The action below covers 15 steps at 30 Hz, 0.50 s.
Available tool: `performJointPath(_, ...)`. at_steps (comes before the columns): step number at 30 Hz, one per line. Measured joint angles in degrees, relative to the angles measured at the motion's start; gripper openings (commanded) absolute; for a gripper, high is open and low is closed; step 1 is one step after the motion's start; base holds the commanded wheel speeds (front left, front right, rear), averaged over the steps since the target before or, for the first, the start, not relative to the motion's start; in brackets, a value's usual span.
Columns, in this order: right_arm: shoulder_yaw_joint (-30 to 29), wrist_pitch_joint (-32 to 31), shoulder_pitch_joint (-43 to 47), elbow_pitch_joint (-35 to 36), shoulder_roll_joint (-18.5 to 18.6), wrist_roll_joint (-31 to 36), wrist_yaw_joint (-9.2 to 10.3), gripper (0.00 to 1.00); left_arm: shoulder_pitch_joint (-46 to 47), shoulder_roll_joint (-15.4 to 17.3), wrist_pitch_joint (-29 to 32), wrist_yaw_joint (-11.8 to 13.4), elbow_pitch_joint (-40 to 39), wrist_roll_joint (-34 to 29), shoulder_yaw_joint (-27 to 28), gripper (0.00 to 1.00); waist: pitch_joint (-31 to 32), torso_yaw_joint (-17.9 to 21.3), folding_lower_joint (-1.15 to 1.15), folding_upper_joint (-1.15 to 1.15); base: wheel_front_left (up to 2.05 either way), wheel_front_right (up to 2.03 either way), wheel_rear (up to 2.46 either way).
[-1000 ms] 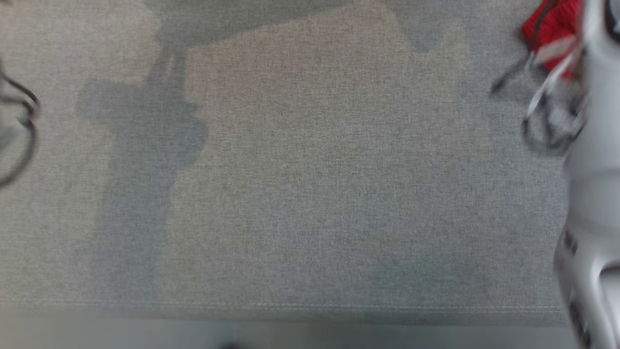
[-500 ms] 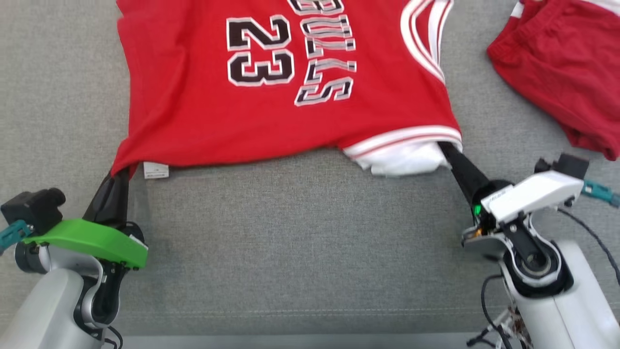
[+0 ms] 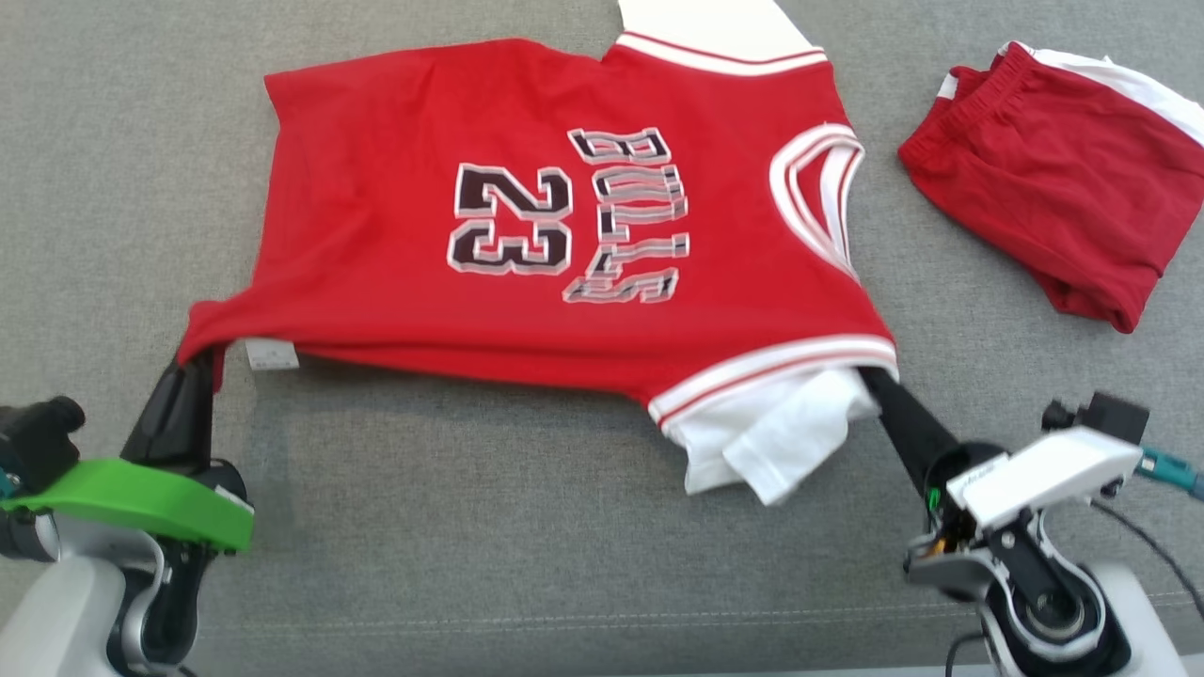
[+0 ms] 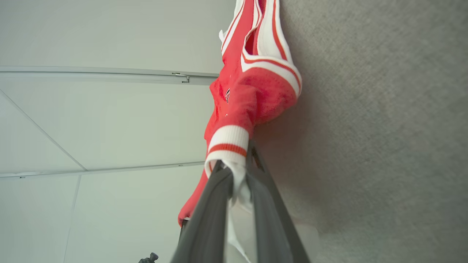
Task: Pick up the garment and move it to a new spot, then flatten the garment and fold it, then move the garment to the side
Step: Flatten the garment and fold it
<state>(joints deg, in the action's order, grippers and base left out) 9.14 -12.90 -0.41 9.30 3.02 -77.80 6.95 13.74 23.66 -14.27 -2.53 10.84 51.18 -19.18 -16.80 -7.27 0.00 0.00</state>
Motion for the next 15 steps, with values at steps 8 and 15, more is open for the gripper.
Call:
performJointPath(8, -0.1, 0.1, 8.1, -0.1, -0.1, 0.5, 0.22, 0.0, -6.9, 0.5, 0.0, 0.1, -0.8, -2.5, -1.6, 0.0, 0.2, 0.5, 0.0, 0.0, 0.0, 0.0, 0.0)
performJointPath(15, -0.9, 0.3, 9.5, 1.0, 1.1, 2.3, 0.22, 0.0, -11.7, -1.0, 0.0, 0.5, -2.2, -2.5, -1.9, 0.0, 0.3, 0.8, 0.0, 0.0, 0.0, 0.0, 0.0)
